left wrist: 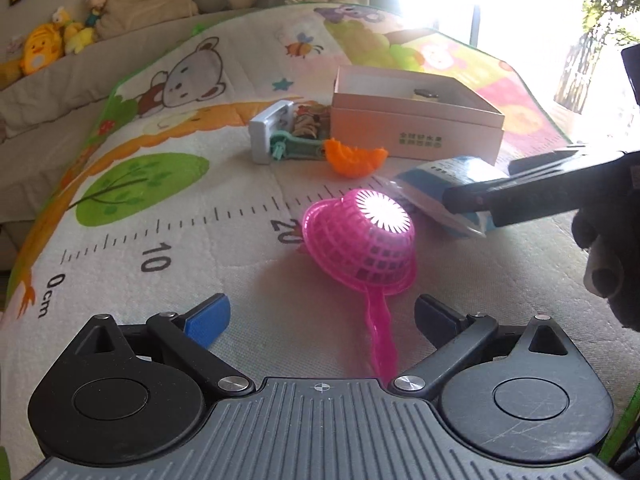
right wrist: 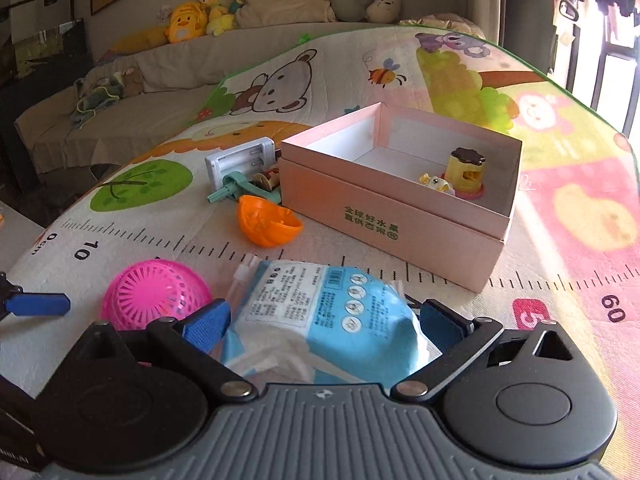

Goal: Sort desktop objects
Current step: 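Grasp the pink strainer with the left gripper while the right gripper holds the wipes pack, then drop the pink strainer into the pink box while the right gripper drops the wipes pack there, then grasp the orange shell toy with the right gripper while the left grasps the pink-teal figure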

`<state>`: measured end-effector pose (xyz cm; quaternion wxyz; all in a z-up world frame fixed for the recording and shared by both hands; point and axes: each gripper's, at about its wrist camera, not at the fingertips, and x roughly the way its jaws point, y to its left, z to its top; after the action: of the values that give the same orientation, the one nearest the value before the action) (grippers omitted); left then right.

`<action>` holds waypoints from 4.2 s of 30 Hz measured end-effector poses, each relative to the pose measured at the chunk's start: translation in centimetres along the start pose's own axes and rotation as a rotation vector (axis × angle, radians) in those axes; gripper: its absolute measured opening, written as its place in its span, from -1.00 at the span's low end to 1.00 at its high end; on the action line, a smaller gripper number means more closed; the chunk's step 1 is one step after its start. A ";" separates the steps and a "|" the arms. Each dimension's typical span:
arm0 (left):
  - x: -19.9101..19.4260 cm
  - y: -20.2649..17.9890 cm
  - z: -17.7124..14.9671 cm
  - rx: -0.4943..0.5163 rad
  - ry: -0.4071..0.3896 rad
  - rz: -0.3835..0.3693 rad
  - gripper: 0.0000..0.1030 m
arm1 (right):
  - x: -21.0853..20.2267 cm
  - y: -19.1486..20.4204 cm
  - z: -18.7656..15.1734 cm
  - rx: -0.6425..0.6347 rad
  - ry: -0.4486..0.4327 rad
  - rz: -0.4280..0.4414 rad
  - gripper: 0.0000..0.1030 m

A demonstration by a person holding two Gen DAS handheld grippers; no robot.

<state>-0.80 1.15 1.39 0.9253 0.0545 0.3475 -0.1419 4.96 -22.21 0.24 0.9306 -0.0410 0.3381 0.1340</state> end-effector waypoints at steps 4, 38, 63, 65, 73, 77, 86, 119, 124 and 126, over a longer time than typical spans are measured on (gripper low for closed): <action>0.9 -0.3 1.7 0.005 -0.004 0.003 0.97 | -0.6 -1.7 -1.0 0.033 0.000 -0.016 0.97; -2.1 2.5 3.1 -0.055 -0.101 -0.031 0.51 | -5.8 -2.8 0.0 -0.113 -0.094 0.055 0.72; -0.5 2.3 0.9 -0.038 -0.027 -0.017 0.51 | 0.8 2.0 1.6 -0.355 0.048 0.235 0.93; -0.8 2.2 1.0 -0.027 -0.028 -0.016 0.49 | 1.5 1.5 1.4 -0.306 0.098 0.252 0.40; -4.4 0.8 3.4 -0.021 -0.093 -0.102 0.48 | -6.2 -0.7 0.6 -0.194 0.077 0.250 -0.01; -6.7 -0.5 8.6 0.006 -0.216 -0.150 0.48 | -12.4 -3.3 3.5 -0.120 -0.060 0.229 -0.01; 1.0 -3.5 21.9 -0.020 -0.317 -0.240 0.48 | -13.5 -10.4 11.2 0.067 -0.265 0.088 -0.01; 8.7 -1.0 12.2 -0.086 -0.022 -0.460 0.97 | 3.2 -13.0 7.3 0.063 0.048 0.055 -0.02; 4.7 -1.8 7.1 0.083 -0.083 -0.113 1.00 | -0.6 -7.8 6.5 -0.103 -0.074 0.136 0.11; 4.3 -2.2 5.1 0.140 -0.045 -0.026 1.00 | -0.8 -4.4 6.2 -0.185 -0.086 0.201 0.11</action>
<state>4.82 -2.90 2.35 0.9248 0.1113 0.3165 -0.1792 9.44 -25.59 5.46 0.9184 -0.0866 0.2868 0.2586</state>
